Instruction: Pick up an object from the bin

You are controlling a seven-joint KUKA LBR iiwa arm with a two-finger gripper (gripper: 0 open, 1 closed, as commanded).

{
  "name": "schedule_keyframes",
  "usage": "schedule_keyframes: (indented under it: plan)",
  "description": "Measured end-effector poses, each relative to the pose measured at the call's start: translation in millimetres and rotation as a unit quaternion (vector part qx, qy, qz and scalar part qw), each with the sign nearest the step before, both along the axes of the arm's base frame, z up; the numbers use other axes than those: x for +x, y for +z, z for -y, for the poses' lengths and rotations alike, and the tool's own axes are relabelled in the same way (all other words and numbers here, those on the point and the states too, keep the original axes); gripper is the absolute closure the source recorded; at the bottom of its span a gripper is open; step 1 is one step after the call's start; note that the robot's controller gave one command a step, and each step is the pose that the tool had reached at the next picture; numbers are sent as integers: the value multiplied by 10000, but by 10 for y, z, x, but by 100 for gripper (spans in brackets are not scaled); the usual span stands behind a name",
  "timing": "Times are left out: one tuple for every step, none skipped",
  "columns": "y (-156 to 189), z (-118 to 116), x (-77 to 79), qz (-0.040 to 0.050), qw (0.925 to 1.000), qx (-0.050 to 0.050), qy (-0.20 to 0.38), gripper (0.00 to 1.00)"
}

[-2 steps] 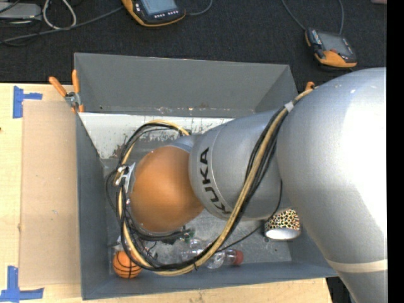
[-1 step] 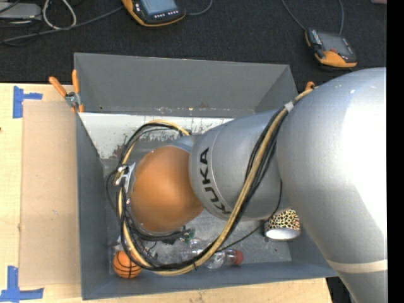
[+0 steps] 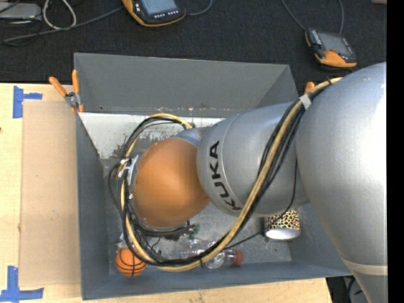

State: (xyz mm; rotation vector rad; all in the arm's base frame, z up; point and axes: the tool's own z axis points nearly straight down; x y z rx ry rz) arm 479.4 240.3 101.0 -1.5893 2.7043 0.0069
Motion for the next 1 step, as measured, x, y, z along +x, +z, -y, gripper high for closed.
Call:
schedule_keyframes:
  plan:
    - [156, -8, 12, 20, 10000, 11, -9, 100]
